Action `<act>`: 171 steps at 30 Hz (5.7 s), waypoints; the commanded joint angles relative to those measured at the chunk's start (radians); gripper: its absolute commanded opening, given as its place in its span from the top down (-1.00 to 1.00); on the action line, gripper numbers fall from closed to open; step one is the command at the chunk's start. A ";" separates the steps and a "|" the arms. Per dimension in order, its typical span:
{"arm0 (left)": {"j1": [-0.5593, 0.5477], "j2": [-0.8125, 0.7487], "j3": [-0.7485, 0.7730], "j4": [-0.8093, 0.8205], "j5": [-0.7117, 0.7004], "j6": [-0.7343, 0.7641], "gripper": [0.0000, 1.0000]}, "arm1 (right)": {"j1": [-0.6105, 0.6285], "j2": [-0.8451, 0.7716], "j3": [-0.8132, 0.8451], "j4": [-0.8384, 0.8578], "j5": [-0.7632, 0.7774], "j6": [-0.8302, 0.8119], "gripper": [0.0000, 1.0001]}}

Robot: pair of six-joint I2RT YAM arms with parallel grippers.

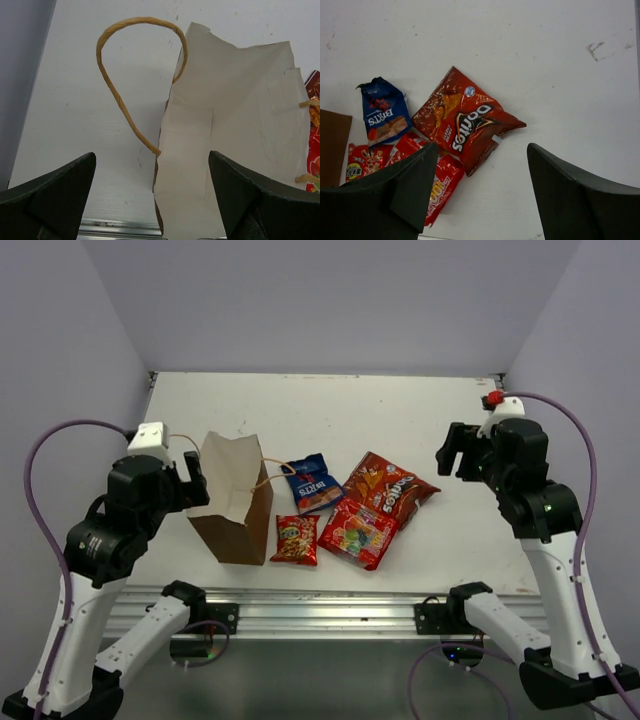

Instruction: Place the snacks into the paper bag

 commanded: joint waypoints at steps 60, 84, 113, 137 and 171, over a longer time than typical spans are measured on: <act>-0.003 -0.114 -0.242 0.189 0.077 0.021 1.00 | 0.343 0.445 0.318 0.096 0.119 0.037 1.00; -0.003 -0.152 -0.236 0.179 0.080 -0.016 1.00 | 1.017 0.852 1.009 -0.187 0.294 -0.002 1.00; -0.003 -0.150 -0.196 0.189 0.115 -0.010 1.00 | 1.161 1.031 1.215 -0.497 -0.061 -0.065 1.00; -0.003 -0.177 -0.183 0.173 0.146 -0.005 1.00 | 1.080 1.184 1.292 -0.103 0.005 -0.086 1.00; -0.002 -0.155 -0.261 0.207 0.041 -0.002 1.00 | 1.017 0.623 0.483 -0.113 0.427 0.107 -0.98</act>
